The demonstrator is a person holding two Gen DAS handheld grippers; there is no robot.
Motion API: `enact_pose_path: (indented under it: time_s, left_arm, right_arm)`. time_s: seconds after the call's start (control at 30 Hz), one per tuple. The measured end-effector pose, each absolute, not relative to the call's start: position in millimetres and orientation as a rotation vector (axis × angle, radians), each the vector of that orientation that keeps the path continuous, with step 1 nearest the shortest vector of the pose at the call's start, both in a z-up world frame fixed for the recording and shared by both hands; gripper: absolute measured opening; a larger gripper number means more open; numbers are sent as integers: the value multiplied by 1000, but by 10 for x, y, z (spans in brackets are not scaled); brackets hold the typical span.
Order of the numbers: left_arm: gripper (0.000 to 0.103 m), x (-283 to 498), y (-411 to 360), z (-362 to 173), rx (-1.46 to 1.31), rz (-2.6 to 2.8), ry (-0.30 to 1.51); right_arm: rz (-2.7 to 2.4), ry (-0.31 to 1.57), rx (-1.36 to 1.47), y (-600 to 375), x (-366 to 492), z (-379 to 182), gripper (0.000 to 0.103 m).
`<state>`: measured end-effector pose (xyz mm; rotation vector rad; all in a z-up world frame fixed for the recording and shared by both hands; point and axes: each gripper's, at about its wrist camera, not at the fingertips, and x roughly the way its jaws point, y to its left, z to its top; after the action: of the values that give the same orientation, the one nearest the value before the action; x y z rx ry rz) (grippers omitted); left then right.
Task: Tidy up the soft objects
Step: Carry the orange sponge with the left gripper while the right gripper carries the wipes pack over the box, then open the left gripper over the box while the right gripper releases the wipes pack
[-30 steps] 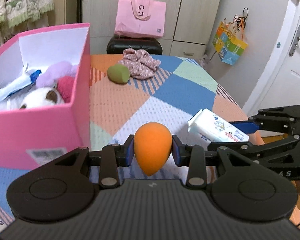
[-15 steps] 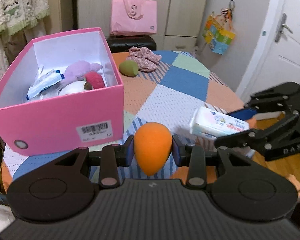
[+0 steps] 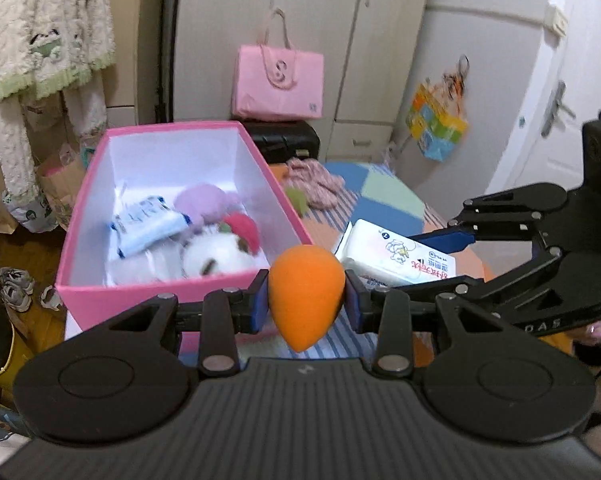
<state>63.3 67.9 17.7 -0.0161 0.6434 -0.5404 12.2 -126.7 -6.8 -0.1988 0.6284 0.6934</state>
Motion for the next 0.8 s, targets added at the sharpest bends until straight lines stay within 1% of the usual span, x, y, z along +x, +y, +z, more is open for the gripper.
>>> enact_pose_path:
  time_s: [0.37,0.5,0.6,0.8]
  left_arm:
    - [37,1322,980,196,-72,-460,623]
    - [37,1600,1151,215,-151,-486,653]
    - [37,1735,1182,213,-127,-449,646]
    - [37,2138,1147,88,-126,-441,712]
  right_arm:
    - [672,573,-237,-822,835,84,46]
    - [628,580,-170,-755,1171,57,46]
    - [610,561,-148,-731,1269,30,46]
    - [598,627,-159,-605,1618,-108,46]
